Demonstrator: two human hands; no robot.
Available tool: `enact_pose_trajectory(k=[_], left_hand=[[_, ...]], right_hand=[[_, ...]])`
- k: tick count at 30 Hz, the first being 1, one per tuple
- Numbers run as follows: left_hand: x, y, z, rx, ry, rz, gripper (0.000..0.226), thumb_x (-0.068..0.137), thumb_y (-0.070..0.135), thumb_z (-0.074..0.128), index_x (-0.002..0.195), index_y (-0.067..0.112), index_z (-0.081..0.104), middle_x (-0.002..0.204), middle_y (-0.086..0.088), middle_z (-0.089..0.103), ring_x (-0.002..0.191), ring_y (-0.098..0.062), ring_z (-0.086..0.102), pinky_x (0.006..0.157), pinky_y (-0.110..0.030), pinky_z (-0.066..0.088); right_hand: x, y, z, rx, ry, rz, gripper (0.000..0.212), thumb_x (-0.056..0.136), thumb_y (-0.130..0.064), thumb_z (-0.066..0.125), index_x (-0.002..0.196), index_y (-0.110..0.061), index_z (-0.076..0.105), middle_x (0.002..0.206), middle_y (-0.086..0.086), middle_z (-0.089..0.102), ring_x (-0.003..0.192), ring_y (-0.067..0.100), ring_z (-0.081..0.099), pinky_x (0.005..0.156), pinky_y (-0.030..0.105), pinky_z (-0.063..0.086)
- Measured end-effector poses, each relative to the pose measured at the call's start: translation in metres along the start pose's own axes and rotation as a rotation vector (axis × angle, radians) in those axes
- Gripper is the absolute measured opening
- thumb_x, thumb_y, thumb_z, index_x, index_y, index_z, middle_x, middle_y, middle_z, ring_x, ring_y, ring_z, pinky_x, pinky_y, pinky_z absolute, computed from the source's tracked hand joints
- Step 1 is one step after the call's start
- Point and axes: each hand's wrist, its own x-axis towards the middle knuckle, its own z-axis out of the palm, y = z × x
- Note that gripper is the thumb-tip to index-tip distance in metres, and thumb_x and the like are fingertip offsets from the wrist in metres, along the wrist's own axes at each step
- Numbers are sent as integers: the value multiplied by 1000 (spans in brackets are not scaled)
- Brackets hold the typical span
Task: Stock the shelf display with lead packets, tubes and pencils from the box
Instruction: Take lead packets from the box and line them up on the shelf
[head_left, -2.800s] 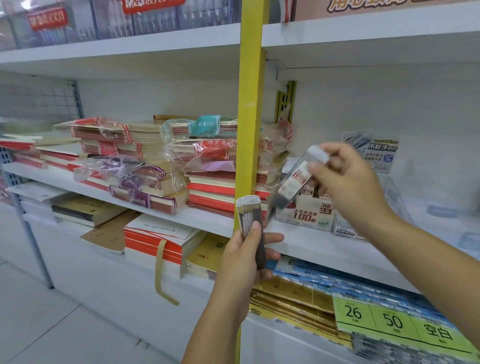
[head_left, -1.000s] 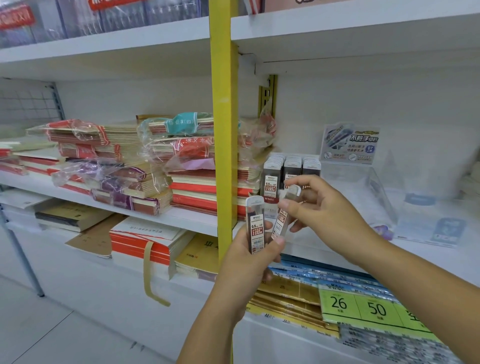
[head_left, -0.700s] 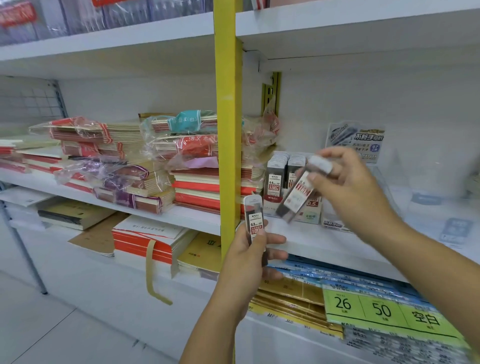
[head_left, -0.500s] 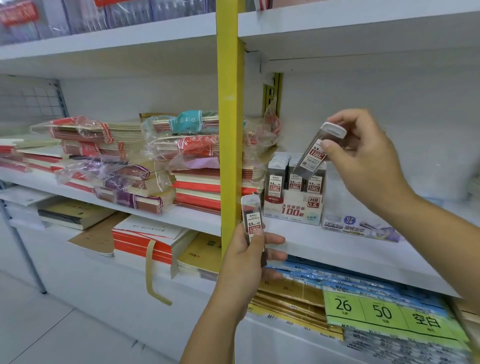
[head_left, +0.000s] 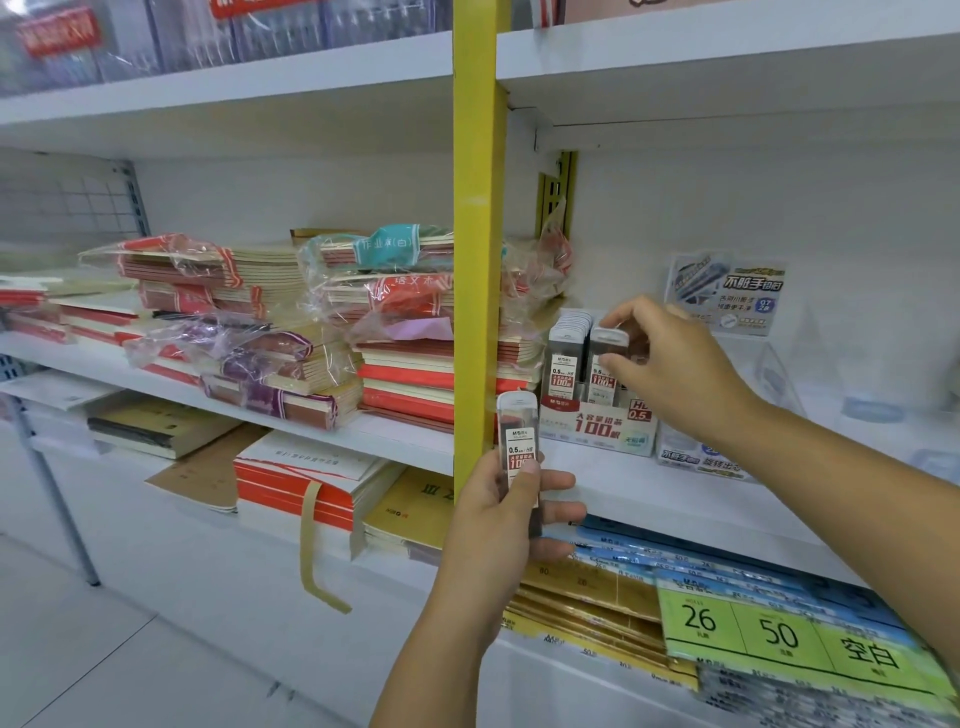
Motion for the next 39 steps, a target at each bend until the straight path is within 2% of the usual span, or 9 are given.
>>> enact_pose_trajectory(k=[5, 15, 18, 22, 24, 30, 32, 35, 39], left_hand=[[2, 0, -2, -20, 30, -5, 16, 103, 30, 49, 115, 27, 59, 96, 3, 77, 84, -18, 76, 55, -27, 59], [1, 0, -3, -32, 18, -2, 20, 100, 28, 55, 118, 28, 63, 94, 2, 78, 86, -16, 76, 54, -25, 58], [0, 0, -2, -14, 8, 12, 22, 99, 31, 56, 120, 31, 63, 93, 4, 78, 85, -15, 76, 55, -24, 58], [-1, 1, 0, 23, 1, 63, 17, 98, 33, 57, 114, 34, 64, 92, 4, 78, 80, -15, 75, 57, -22, 57], [-3, 1, 2, 48, -19, 89, 17, 98, 34, 56, 112, 37, 64, 93, 4, 77, 79, -15, 75, 58, -22, 56], [-6, 0, 5, 88, -81, 97, 16, 99, 33, 55, 110, 34, 67, 94, 2, 77, 83, -15, 75, 56, -21, 56], [-4, -2, 4, 74, -53, 95, 14, 100, 30, 55, 103, 35, 68, 92, 2, 77, 84, -14, 75, 57, -23, 57], [1, -5, 1, 81, 33, 103, 16, 100, 27, 55, 102, 38, 66, 90, 7, 77, 82, -9, 73, 59, -22, 58], [5, -12, -1, 190, 101, 150, 19, 99, 28, 58, 102, 47, 62, 90, 18, 74, 86, 3, 68, 61, -19, 58]], right_hand=[[5, 12, 4, -342, 137, -76, 32, 80, -32, 74, 110, -23, 66, 111, -1, 54, 110, 21, 36, 91, 37, 32], [-6, 15, -1, -372, 59, -2, 47, 87, -34, 67, 132, -25, 58, 141, 6, 47, 132, 26, 28, 108, 45, 24], [-21, 0, -6, -212, 73, -53, 38, 92, -29, 62, 129, -22, 61, 128, 2, 57, 122, 19, 40, 101, 37, 32], [-44, -26, -9, 192, -82, -9, 29, 92, -31, 59, 120, -31, 65, 101, -18, 64, 88, -2, 55, 78, 17, 45], [-50, -36, -8, 343, -136, 25, 29, 91, -29, 61, 119, -36, 63, 98, -19, 66, 87, -2, 59, 74, 13, 47], [-49, -45, -4, 673, -296, 164, 29, 88, -10, 67, 106, -32, 65, 82, -2, 72, 69, 9, 66, 59, 21, 50], [-45, -45, -7, 672, -205, 213, 26, 88, -11, 68, 101, -33, 65, 84, -3, 73, 68, 8, 67, 58, 23, 51], [-27, -40, -20, 642, 105, 264, 21, 90, -15, 64, 98, -34, 59, 91, -2, 72, 70, 6, 68, 58, 21, 55], [-3, -38, -29, 462, 263, 93, 19, 93, -15, 60, 100, -31, 54, 94, -9, 65, 85, 5, 62, 73, 28, 56]])
